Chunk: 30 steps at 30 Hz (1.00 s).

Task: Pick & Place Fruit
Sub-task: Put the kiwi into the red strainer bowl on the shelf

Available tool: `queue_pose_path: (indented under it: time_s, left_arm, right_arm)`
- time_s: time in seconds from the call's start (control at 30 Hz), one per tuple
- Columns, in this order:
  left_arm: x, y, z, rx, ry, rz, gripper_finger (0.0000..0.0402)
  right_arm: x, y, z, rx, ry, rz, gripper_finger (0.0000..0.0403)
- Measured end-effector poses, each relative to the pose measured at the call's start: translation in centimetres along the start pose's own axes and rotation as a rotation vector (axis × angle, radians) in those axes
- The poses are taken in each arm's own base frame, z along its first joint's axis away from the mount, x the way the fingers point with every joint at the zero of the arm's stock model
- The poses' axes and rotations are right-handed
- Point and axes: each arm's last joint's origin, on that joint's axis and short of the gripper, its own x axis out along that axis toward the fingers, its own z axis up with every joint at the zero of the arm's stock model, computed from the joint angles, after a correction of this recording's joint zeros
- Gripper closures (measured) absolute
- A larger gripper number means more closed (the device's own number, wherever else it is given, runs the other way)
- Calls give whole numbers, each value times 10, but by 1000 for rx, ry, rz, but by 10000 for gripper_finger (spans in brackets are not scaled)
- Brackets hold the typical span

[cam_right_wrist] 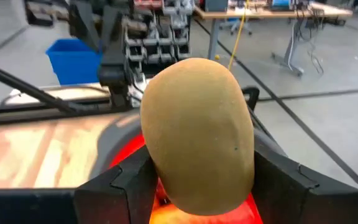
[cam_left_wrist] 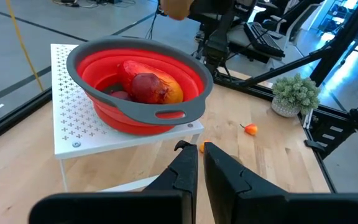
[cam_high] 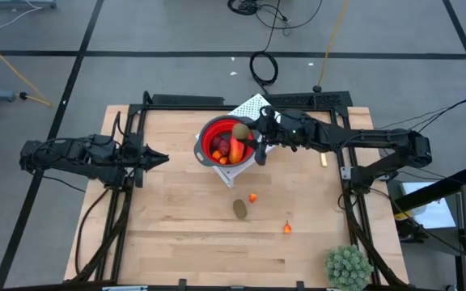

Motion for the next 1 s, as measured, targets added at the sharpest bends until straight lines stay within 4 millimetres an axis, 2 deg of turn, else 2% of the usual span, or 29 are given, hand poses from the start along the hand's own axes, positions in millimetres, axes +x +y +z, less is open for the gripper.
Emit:
queue_pose_path:
  time_s: [0.43,0.8,1.0]
  left_arm:
    - [0,0,0,1,-1,1,376]
    - [0,0,0,0,-6,9,376]
    - [0,0,0,4,-6,9,376]
  right_arm:
    - [5,1,-14,-2,120,44,195]
    - [24,3,-30,0,176,77,195]
    - [23,3,-25,-2,144,76,195]
